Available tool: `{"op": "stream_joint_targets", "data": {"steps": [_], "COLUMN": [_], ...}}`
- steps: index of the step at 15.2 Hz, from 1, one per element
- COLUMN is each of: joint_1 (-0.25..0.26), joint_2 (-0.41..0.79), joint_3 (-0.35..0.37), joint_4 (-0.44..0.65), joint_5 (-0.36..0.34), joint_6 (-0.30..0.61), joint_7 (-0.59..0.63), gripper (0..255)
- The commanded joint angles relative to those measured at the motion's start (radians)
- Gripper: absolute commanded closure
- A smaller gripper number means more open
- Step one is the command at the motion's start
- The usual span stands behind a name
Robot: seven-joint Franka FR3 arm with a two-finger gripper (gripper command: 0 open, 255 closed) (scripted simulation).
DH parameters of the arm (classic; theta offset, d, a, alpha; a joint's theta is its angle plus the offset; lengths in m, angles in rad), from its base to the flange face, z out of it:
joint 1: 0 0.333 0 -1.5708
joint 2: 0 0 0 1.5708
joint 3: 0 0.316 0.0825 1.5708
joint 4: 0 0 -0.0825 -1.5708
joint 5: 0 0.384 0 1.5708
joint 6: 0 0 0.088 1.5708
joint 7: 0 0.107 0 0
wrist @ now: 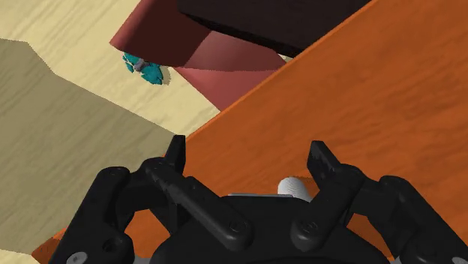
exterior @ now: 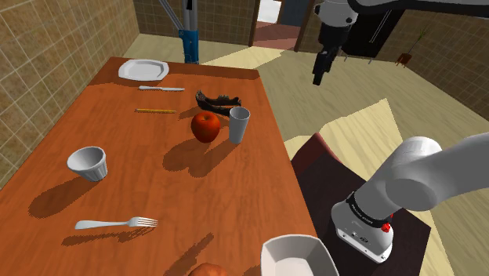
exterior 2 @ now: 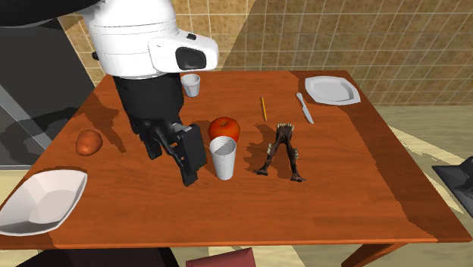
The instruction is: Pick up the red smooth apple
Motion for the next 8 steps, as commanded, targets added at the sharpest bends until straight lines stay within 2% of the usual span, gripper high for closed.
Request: {"op": "stream_joint_targets", "data": {"steps": [1, 8], "joint_1": [0.02, 0.079], "joint_2": [0.083, 0.343], "joint_3": [-0.011, -0.013], "joint_4": [0.052, 0.224], "joint_5": [-0.023, -0.08], "joint_6": [0.028, 0.108], "joint_7": [-0.086, -0.349], "gripper": [0, 0]}}
